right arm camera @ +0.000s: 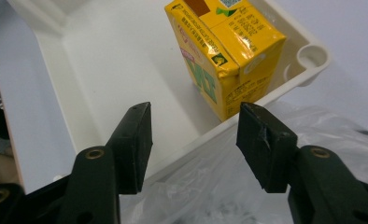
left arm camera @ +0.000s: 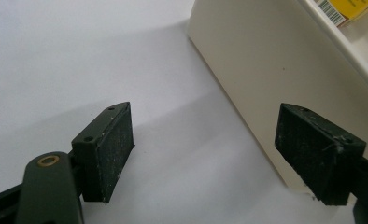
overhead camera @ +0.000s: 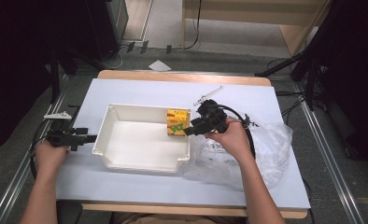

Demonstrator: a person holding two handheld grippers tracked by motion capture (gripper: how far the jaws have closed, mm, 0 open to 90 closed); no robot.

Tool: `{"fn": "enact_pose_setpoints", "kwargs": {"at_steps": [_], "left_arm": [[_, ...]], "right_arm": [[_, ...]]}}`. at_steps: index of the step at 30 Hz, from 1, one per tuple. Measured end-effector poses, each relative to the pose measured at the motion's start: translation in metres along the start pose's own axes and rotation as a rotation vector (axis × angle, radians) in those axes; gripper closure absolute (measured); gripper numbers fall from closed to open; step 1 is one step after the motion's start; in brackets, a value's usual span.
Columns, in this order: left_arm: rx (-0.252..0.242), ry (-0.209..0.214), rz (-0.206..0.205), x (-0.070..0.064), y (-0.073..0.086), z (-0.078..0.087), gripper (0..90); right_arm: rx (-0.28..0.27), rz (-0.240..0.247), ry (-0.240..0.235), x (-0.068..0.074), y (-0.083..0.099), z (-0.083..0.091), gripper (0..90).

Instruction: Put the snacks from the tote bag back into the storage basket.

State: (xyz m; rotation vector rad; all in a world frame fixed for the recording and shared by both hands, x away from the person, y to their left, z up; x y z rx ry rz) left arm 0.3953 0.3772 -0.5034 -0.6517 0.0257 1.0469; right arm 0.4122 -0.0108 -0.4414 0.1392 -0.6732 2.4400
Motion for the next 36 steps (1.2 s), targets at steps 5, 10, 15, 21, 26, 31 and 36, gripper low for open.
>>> {"fn": "enact_pose_setpoints", "kwargs": {"at_steps": [5,10,15,21,26,31,36], "left_arm": [[0.001,0.002,-0.001,0.0,0.0,0.0,20.8],[-0.003,-0.001,0.001,0.0,0.0,0.001,20.8],[-0.003,-0.002,0.001,0.0,0.0,0.0,20.8],[-0.002,-0.002,0.005,0.001,0.0,0.001,20.8],[0.0,-0.001,0.005,0.0,0.0,0.0,20.8],[0.002,-0.004,0.007,0.001,0.001,0.001,20.7],[0.006,-0.006,0.007,0.002,0.001,0.0,20.7]], "right_arm": [[-0.042,0.012,0.009,0.001,-0.002,0.009,35.6],[-0.034,-0.003,0.01,-0.003,0.005,0.015,30.1],[-0.047,-0.009,0.049,-0.015,0.014,0.025,28.0],[-0.057,-0.021,0.088,-0.032,0.025,0.035,23.1],[-0.077,-0.037,0.12,-0.046,0.034,0.045,23.1],[-0.085,-0.048,0.127,-0.057,0.045,0.05,23.1],[-0.101,-0.054,0.138,-0.068,0.056,0.054,23.0]]}}
Point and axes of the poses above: each handheld gripper's, and its own axes: z roughly backward along the jaws, y roughly out of its underside, x roughly to its left, the point moved 9 cm from there along -z, roughly forward along the jaws, and after that the axes turned 12 degrees about x, right-handed, at the moved point
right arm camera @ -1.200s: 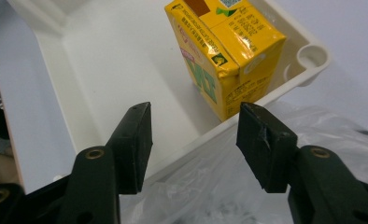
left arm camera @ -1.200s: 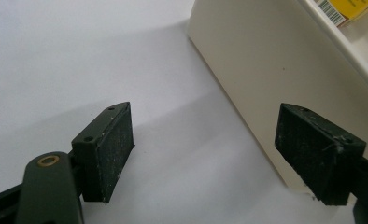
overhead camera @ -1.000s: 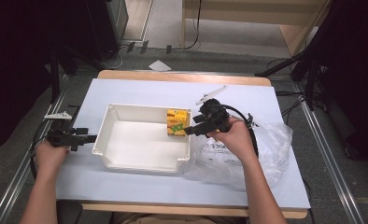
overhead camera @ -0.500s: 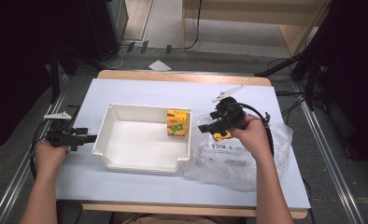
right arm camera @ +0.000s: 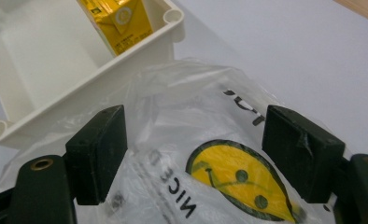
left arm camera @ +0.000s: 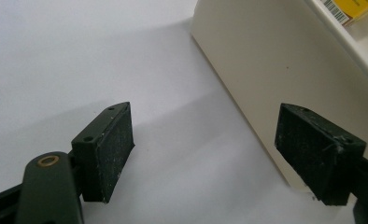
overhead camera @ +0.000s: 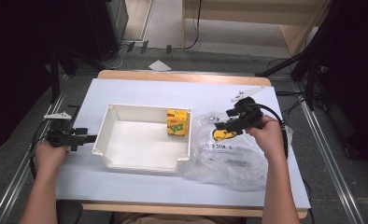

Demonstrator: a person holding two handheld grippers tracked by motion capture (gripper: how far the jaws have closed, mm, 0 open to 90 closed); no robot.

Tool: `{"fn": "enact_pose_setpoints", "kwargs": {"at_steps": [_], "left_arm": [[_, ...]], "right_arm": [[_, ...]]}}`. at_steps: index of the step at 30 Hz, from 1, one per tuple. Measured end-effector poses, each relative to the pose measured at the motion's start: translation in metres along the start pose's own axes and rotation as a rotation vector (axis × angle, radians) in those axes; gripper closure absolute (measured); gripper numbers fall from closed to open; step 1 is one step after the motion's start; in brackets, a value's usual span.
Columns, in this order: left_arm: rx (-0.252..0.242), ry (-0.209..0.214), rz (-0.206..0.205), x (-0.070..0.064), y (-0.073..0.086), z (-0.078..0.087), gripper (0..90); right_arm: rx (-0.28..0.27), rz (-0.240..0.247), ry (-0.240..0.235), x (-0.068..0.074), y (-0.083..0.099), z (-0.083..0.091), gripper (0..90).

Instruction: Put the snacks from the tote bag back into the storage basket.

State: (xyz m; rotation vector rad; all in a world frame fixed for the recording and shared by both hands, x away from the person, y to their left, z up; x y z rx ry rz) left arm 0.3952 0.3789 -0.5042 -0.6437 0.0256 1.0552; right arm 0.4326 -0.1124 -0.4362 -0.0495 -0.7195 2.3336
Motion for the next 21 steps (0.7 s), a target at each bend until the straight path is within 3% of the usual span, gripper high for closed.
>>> {"fn": "enact_pose_setpoints", "kwargs": {"at_steps": [11,21], "left_arm": [[0.002,-0.002,0.007,0.001,0.0,-0.001,20.7],[0.013,-0.004,0.01,0.001,0.001,-0.004,20.5]], "right_arm": [[-0.01,-0.017,0.016,-0.022,0.022,0.002,22.8],[-0.017,-0.015,0.022,-0.024,0.027,0.005,22.5]]}}
Point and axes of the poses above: each handheld gripper's, and its own axes: z roughly backward along the jaws, y roughly out of its underside, x roughly to its left, the point moved 9 cm from there along -z, roughly forward along the jaws, and after that the axes turned 12 degrees about x, right-handed, at the moved point
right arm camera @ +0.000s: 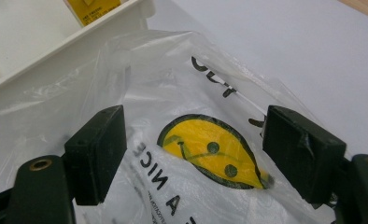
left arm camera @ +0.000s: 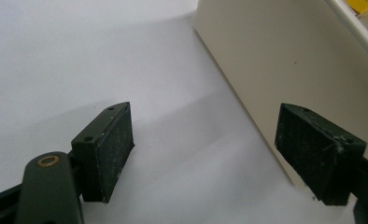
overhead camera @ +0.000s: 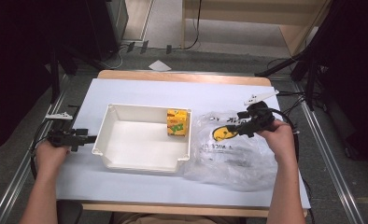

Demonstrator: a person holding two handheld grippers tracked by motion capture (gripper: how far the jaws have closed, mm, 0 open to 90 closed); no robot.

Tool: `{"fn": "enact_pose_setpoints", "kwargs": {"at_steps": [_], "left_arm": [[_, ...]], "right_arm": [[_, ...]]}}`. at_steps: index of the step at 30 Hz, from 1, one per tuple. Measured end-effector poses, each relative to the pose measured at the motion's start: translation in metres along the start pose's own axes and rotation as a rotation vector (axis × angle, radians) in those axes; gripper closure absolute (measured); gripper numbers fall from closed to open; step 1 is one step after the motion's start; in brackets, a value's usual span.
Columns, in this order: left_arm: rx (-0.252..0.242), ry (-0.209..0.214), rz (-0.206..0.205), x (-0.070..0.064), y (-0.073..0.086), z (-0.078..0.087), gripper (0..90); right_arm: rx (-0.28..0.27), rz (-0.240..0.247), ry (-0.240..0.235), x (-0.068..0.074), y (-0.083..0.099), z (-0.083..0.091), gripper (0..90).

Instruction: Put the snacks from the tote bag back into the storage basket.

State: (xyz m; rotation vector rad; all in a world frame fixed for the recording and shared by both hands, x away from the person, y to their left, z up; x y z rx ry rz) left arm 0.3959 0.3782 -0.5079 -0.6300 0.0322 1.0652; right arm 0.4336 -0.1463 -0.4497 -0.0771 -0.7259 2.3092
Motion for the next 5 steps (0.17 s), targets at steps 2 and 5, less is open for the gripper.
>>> {"fn": "enact_pose_setpoints", "kwargs": {"at_steps": [2,5], "left_arm": [[-0.001,-0.008,0.004,0.0008,-0.0002,-0.0007,20.0],[0.001,-0.031,0.015,0.003,-0.0007,-0.0031,19.3]], "right_arm": [[0.003,0.012,-0.005,0.0012,-0.0002,-0.0009,22.4],[0.008,0.026,-0.005,0.0025,-0.0005,-0.0038,22.4]]}}
Point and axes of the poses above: each handheld gripper's, and its own axes: z roughly backward along the jaws, y roughly out of its underside, x roughly to its left, the point moved 9 cm from there along -z, roughly forward along the jaws, and after that the axes turned 12 degrees about x, right-handed, at the moved point
